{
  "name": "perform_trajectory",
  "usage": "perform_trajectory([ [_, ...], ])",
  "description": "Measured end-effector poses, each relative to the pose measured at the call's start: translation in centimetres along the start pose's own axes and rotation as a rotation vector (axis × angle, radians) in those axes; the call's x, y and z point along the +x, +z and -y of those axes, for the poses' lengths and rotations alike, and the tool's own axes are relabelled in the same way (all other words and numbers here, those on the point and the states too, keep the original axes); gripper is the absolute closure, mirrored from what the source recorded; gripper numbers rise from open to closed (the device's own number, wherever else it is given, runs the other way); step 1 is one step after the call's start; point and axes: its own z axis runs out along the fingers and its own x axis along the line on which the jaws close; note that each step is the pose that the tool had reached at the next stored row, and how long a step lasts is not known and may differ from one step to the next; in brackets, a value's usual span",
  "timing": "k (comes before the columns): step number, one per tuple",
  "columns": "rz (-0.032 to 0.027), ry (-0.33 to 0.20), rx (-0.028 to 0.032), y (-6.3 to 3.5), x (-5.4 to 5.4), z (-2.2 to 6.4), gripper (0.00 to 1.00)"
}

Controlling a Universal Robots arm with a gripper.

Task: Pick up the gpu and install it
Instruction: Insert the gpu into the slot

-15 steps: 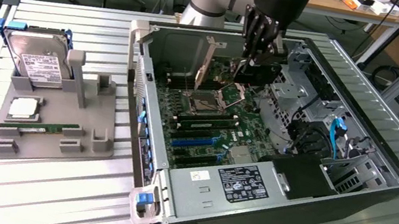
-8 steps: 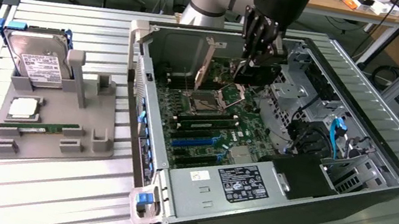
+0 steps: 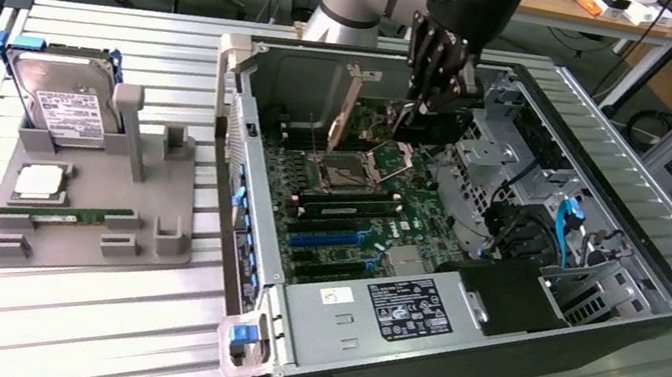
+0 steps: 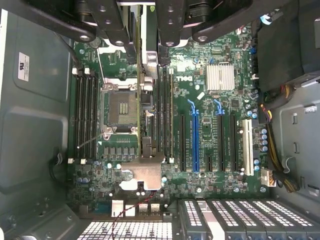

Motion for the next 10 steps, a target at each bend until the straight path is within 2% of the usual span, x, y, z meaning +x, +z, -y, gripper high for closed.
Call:
perform_trajectory([
  [10,0.0000,0.000,0.0000,0.18,0.05,0.00,0.73],
])
